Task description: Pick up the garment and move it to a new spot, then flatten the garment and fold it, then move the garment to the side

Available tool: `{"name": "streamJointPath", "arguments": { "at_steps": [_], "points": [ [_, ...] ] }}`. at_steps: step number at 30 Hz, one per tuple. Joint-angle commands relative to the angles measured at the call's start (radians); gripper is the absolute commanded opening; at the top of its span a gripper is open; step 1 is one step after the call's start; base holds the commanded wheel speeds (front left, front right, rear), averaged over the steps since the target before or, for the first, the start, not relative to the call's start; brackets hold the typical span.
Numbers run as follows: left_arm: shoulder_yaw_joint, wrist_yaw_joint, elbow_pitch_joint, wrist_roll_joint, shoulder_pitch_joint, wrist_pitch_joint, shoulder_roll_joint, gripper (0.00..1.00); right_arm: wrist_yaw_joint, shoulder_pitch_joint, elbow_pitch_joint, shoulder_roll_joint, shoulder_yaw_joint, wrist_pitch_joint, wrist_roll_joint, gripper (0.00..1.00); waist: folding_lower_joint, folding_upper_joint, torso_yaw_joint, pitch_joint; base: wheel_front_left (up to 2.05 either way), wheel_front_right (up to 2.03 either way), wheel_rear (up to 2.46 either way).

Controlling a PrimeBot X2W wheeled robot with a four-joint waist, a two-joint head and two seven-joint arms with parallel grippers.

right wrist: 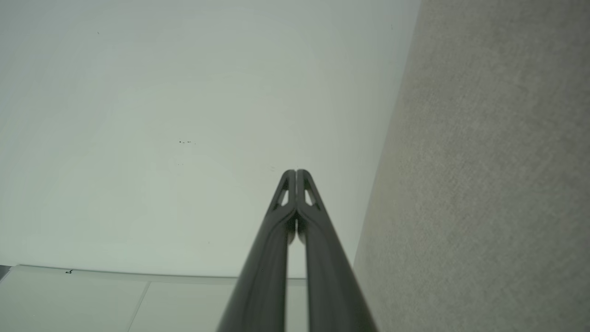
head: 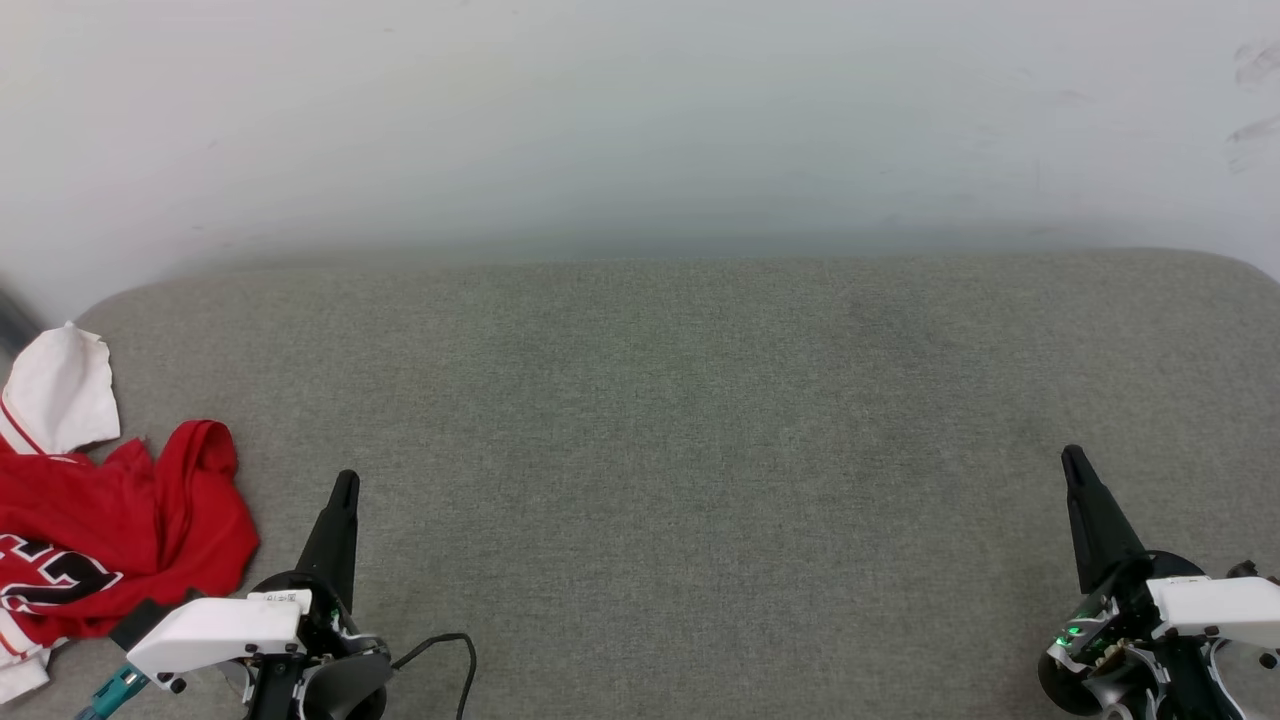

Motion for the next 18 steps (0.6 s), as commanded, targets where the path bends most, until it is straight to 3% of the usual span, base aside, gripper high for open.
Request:
{"name": "streamJointPath", "arguments": {
  "at_steps": [1,18],
  "points": [
    [0.002,-0.002,0.0,0.0,-0.006,0.004,-0.002,0.0,0.0,-0.012,0.001,0.004,0.001,0.0,0.003,0.0,0.0,-0.0001,0.0,0.0,0.0,0.0,0.0],
    [0.002,-0.002,0.0,0.0,-0.006,0.004,-0.002,0.0,0.0,-0.012,0.001,0.004,0.001,0.0,0.003,0.0,0.0,-0.0001,0.0,0.0,0.0,0.0,0.0]
  ]
}}
